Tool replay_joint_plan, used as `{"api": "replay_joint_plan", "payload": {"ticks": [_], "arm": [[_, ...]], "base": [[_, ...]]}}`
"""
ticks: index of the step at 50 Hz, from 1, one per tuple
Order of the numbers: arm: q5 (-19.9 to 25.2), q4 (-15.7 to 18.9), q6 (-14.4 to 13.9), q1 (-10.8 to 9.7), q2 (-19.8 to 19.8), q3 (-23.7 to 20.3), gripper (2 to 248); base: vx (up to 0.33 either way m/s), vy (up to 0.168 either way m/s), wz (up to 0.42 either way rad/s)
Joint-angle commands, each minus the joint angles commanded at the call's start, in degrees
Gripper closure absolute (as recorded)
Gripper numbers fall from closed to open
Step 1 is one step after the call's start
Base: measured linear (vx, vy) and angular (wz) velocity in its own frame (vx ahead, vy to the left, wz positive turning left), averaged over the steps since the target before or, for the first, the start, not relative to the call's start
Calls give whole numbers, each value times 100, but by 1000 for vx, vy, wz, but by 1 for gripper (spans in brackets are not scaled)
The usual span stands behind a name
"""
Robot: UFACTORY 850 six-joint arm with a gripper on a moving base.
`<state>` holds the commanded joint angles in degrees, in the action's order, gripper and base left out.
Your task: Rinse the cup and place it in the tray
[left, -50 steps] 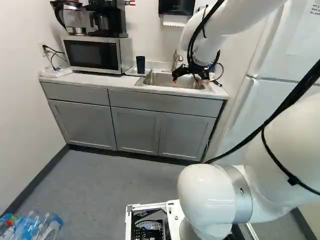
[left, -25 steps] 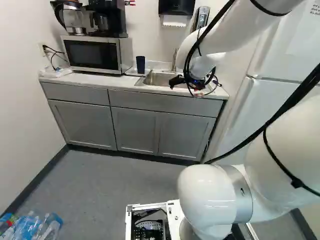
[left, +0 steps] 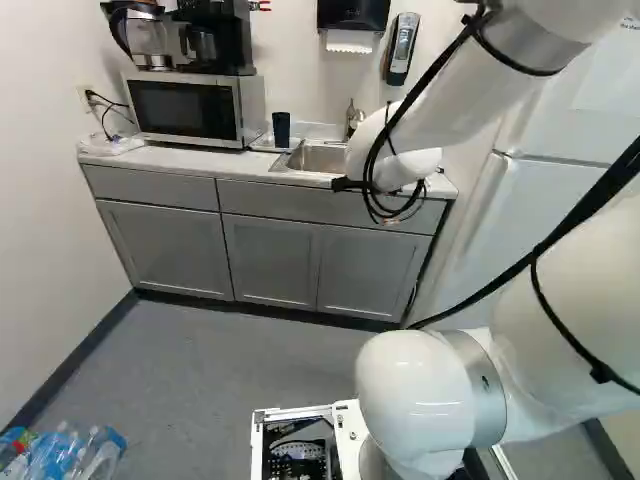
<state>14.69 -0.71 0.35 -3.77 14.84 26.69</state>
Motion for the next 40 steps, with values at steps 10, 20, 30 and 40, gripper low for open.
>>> {"api": "replay_joint_plan", "payload": {"ticks": [10,20,30,40], "arm": [[640,13,-6,68,21,-394,3],[1228,25,-12,131,41,-754,3],[1739,35,-17,186,57,-1068,3],[2186,44,-21,234,72,-1343,3]], "base": [[0,0,0],[0,0,0],[0,0,0],[0,0,0]]}}
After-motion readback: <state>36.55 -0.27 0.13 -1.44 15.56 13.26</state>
